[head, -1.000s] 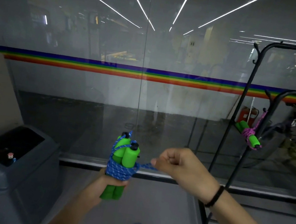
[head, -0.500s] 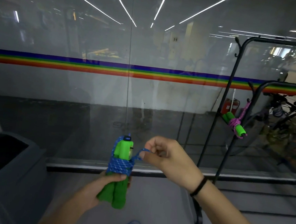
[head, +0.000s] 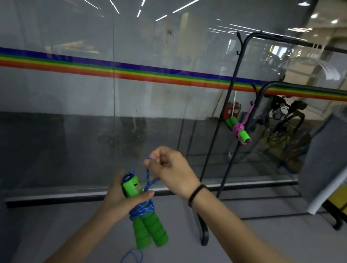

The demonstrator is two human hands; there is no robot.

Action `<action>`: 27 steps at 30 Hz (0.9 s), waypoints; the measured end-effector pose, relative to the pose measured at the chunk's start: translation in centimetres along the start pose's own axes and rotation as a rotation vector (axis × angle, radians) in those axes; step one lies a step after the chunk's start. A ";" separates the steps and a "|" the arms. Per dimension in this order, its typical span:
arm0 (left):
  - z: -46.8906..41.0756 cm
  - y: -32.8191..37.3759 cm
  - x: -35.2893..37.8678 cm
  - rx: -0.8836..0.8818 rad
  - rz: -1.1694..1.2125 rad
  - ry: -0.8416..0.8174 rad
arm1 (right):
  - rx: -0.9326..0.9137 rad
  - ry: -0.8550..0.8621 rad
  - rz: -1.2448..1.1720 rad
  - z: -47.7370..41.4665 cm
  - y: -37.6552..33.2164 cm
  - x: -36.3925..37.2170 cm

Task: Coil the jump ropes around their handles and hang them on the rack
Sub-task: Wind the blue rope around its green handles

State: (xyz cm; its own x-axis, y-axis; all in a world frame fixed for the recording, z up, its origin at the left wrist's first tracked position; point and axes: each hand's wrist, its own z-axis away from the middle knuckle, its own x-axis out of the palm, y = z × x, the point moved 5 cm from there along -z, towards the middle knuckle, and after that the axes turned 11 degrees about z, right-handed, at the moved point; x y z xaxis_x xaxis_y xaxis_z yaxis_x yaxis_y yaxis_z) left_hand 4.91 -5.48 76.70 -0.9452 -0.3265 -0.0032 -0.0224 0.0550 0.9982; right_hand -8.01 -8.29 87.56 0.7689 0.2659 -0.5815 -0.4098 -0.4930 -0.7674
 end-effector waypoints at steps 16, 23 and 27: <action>-12.0 4.9 15.8 0.138 0.110 -0.319 | 0.170 0.179 0.072 -8.2 14.4 -11.0; -24.2 6.4 26.6 0.218 0.150 -0.284 | 0.116 0.178 0.108 -16.7 22.7 -22.1; -30.9 8.7 32.6 0.237 0.182 -0.291 | 0.124 0.140 0.101 -21.8 26.3 -28.4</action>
State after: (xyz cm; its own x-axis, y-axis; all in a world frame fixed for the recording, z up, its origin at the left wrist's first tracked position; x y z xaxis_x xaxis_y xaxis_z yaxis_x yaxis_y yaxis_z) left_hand -16.00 -44.78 87.16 -0.9924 -0.0133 0.1219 0.1116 0.3138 0.9429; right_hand -29.90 -46.87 89.73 0.7782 0.0981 -0.6204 -0.5387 -0.4037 -0.7395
